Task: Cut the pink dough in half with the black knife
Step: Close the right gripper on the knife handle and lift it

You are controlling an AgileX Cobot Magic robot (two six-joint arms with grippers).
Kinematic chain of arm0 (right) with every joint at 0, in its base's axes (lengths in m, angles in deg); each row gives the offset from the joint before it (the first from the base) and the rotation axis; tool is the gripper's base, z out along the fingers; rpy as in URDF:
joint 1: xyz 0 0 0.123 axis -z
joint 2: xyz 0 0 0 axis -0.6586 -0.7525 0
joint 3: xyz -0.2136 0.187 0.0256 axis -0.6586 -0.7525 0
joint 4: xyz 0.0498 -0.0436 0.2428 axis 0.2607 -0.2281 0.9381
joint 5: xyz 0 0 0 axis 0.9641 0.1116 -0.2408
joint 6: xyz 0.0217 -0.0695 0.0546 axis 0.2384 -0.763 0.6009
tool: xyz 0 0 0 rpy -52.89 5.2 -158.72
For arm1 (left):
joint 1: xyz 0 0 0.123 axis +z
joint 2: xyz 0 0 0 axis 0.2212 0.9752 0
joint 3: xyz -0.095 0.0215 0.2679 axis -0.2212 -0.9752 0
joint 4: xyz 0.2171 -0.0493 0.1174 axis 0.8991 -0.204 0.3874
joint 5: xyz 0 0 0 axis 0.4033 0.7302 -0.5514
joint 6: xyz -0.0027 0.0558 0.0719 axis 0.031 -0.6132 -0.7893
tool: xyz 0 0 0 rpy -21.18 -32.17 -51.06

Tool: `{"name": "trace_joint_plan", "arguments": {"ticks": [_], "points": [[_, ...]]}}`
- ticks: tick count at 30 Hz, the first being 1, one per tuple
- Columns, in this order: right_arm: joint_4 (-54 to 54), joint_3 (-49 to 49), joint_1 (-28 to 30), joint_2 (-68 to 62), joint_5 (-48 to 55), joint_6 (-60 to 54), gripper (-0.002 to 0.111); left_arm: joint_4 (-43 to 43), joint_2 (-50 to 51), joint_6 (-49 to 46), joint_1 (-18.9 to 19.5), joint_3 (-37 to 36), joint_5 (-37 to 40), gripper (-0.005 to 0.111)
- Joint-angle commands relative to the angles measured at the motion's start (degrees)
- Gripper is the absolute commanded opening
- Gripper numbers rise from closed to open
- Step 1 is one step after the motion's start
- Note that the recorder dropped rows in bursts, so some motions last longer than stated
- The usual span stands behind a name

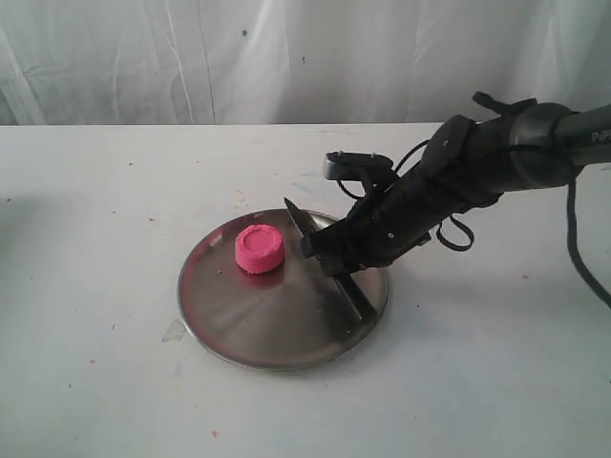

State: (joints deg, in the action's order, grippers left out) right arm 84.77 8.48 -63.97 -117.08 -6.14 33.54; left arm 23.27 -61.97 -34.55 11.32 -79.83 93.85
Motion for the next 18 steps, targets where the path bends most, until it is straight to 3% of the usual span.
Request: {"name": "trace_joint_plan", "arguments": {"ticks": [1,11,18], "points": [[-4.5,-0.4,-0.8,3.0,-0.6,-1.9,0.000,0.1,-0.3,0.5,0.1,-0.2,-0.6,0.000],[-19.6,-0.4,-1.2,4.1,1.2,3.2,0.000,0.1,-0.3,0.5,0.1,-0.2,-0.6,0.000],[-19.8,-0.4,-2.4,5.1,1.0,5.8,0.000,0.1,-0.3,0.5,0.1,-0.2,-0.6,0.000]]}}
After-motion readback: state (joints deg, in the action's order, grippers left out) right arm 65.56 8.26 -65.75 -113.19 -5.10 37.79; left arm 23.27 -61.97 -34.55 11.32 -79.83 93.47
